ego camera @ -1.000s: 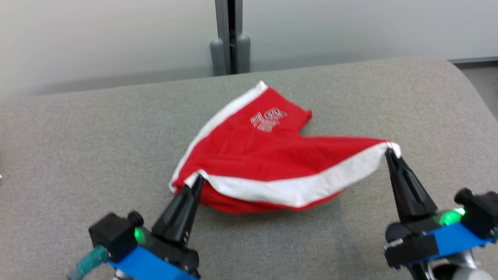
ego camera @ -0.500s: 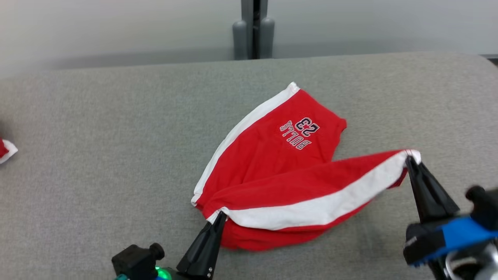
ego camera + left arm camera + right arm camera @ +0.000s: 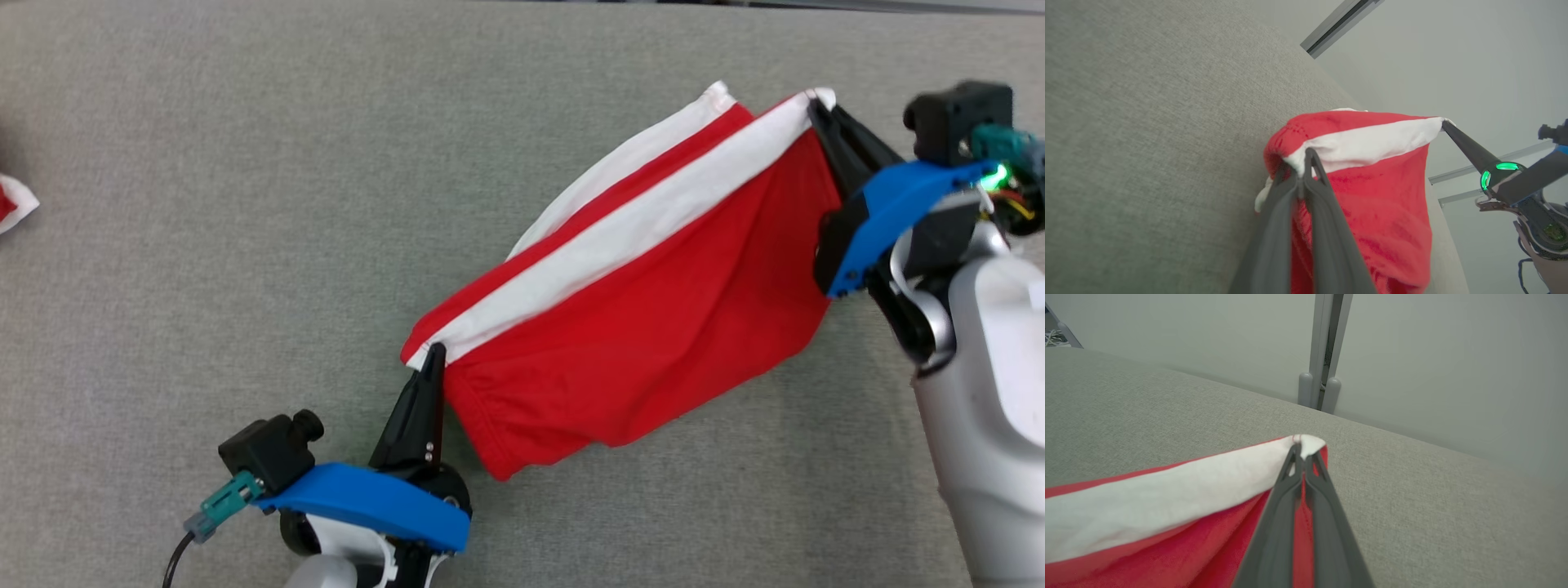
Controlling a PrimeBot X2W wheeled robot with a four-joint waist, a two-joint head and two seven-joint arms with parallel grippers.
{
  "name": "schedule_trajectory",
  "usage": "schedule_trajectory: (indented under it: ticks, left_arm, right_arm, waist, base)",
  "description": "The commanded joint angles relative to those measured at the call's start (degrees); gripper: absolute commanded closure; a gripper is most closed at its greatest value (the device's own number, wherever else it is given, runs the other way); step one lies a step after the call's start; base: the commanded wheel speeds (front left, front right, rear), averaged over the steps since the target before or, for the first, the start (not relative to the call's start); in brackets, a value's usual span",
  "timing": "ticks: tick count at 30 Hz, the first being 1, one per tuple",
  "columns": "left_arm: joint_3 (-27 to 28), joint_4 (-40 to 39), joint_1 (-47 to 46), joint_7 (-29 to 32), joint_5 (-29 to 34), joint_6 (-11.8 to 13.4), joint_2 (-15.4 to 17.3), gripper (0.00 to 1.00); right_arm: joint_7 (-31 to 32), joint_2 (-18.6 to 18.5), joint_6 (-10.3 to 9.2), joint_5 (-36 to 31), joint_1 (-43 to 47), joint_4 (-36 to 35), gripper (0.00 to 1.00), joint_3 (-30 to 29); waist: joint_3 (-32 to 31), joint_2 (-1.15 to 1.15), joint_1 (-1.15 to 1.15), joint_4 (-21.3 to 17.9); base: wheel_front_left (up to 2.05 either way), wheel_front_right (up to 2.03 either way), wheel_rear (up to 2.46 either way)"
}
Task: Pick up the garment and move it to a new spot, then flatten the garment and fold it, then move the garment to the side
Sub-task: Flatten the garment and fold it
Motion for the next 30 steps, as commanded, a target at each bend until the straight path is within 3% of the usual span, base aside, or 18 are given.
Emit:
schedule_trajectory:
  ticks: [1,9,10,11,12,13,14,15,23,30]
  left_arm:
    - [0.5,0.9,-1.4,-0.4,-0.6,0.1,-0.9,1.00]
    - [0.3,5.7,-5.1,-0.1,-1.7,-1.2,-2.8,1.00]
    - [0.0,6.1,-5.4,0.0,-1.5,-1.1,-2.9,1.00]
    - [-0.2,6.3,-5.7,0.0,-1.4,-1.0,-3.1,1.00]
    - [-0.4,6.3,-5.9,0.2,-1.2,-0.8,-3.2,1.00]
    - [-0.9,6.1,-6.2,0.5,-0.8,-0.9,-3.1,0.66]
    - [-1.4,5.9,-6.3,0.7,-0.2,-0.8,-2.8,0.20]
    - [-2.0,5.5,-6.5,1.0,0.5,-0.6,-2.3,0.00]
    - [-4.2,1.5,-5.0,3.1,4.8,1.4,2.3,0.00]
    - [-3.0,-3.4,-1.7,3.7,6.4,4.1,6.9,0.00]
  right_arm:
    - [-0.4,-0.5,0.01,-0.5,-2.8,2.4,1.00,0.7]
    - [-2.5,-0.3,0.00,-1.8,-12.3,16.9,1.00,2.5]
    - [-3.1,-0.2,0.01,-2.0,-12.9,18.3,0.85,2.6]
    - [-3.8,0.0,0.01,-2.2,-13.5,19.7,0.59,2.8]
    - [-4.6,0.2,0.01,-2.4,-14.1,20.9,0.00,2.9]
    - [-5.4,0.4,0.00,-2.6,-14.5,22.1,0.00,2.9]
    - [-6.3,0.7,0.01,-2.5,-14.9,23.2,0.00,3.0]
    - [-6.9,1.1,0.01,-2.4,-15.1,24.2,0.00,3.1]
    - [-10.8,0.2,0.01,-0.8,-15.6,29.5,0.00,5.9]
    - [-9.7,-3.7,0.01,2.8,-13.8,32.4,0.00,8.7]
  waist:
    - [1.9,0.00,-0.01,1.8]
    - [3.4,0.00,-0.01,4.1]
    - [3.5,0.00,-0.01,4.2]
    - [3.5,0.00,-0.01,4.3]
    - [3.4,0.00,-0.01,4.4]
    - [3.3,0.00,-0.01,4.3]
    - [3.3,0.00,-0.01,4.3]
    - [3.1,0.00,-0.01,4.2]
    - [0.8,0.00,-0.01,3.5]
    - [-2.6,0.00,-0.01,3.5]
  base:
    - [0.00,0.00,0.00]
    - [0.00,0.00,0.00]
    - [0.00,0.00,0.00]
    - [0.00,0.00,0.00]
    - [0.00,0.00,0.00]
    - [0.00,0.00,0.00]
    - [0.00,0.00,0.00]
    - [0.00,0.00,0.00]
    - [0.00,0.00,0.00]
    - [0.00,0.00,0.00]
